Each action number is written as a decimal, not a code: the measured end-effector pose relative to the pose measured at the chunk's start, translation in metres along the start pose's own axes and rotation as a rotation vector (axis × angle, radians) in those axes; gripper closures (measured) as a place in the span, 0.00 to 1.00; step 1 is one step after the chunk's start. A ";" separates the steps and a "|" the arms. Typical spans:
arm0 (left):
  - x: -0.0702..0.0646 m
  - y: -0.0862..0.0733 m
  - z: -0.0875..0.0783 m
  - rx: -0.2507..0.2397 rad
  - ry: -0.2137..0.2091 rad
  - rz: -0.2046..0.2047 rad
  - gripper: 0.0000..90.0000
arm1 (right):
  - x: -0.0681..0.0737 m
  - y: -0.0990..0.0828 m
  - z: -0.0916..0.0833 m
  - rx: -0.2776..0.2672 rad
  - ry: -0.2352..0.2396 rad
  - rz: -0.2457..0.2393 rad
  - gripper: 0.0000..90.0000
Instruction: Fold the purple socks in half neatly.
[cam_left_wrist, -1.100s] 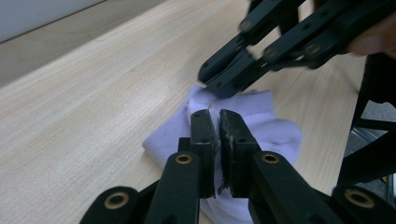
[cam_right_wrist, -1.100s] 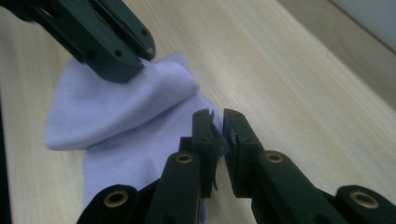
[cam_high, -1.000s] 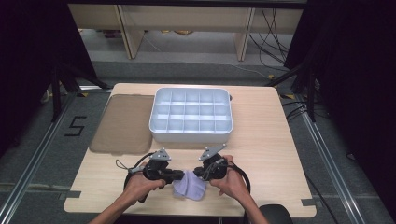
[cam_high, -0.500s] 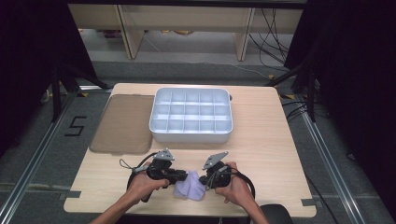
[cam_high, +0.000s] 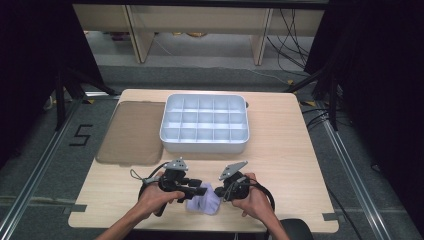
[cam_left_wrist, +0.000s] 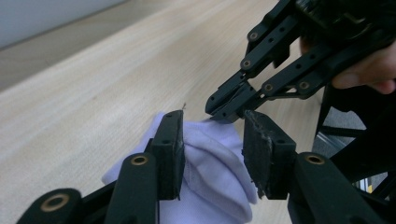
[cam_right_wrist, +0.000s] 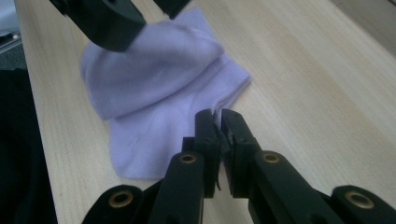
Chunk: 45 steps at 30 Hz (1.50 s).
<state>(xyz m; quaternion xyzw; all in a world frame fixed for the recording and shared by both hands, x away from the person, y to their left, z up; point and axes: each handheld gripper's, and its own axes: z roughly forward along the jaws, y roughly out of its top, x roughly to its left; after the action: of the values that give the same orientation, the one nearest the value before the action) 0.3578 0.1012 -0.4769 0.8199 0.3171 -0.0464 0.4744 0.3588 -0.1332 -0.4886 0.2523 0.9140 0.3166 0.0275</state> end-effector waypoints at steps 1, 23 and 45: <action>0.000 0.001 -0.002 -0.010 0.001 -0.003 0.65 | -0.001 0.000 -0.001 0.000 -0.002 0.006 0.95; 0.011 -0.042 -0.033 0.078 0.118 0.088 0.91 | 0.024 0.032 -0.020 -0.139 0.014 -0.063 0.95; 0.007 -0.049 -0.042 0.078 0.156 0.053 0.58 | 0.022 0.009 0.002 0.004 -0.004 -0.067 0.99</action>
<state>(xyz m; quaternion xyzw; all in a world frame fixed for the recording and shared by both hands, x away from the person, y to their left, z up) 0.3266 0.1559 -0.4934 0.8468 0.3294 0.0181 0.4172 0.3442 -0.1158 -0.4822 0.2220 0.9225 0.3133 0.0395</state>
